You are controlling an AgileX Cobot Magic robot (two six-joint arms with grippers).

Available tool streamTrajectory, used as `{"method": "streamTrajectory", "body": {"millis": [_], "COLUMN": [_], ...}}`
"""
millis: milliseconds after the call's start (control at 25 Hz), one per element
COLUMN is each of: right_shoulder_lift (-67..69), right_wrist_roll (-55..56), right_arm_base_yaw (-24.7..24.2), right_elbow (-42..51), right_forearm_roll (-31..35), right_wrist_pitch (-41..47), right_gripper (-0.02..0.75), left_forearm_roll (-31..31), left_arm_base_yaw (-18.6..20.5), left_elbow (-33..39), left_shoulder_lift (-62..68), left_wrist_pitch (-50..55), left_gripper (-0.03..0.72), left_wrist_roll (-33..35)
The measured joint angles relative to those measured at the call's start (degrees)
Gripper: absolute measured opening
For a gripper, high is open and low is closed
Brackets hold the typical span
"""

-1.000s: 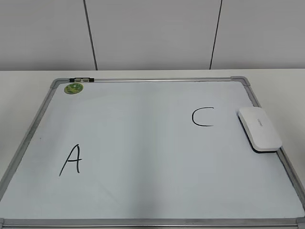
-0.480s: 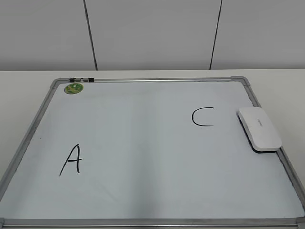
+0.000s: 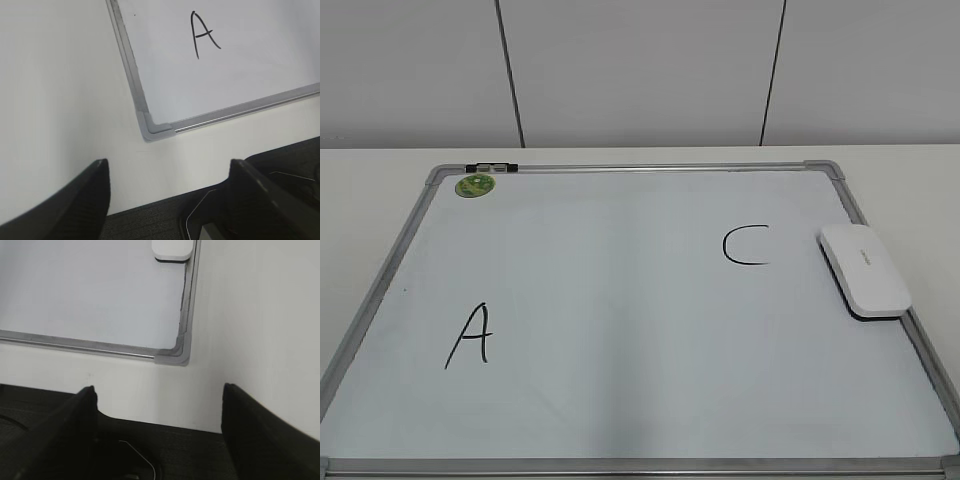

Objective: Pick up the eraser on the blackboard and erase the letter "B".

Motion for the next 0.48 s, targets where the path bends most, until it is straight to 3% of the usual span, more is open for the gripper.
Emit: {"method": "streamTrajectory", "body": {"millis": [480], "right_shoulder_lift": [-11.1], "right_wrist_roll": [0.0], "right_arm_base_yaw": [0.0], "right_elbow": [5.9], "right_forearm_roll": [-3.7], "right_wrist_pitch": [-0.1], "right_gripper": [0.591], "left_forearm_roll": [2.1], "left_arm_base_yaw": [0.0], "left_elbow": [12.6], "left_shoulder_lift": [-6.6], "left_wrist_pitch": [-2.3], "left_gripper": [0.525], "left_wrist_roll": [-1.6]}}
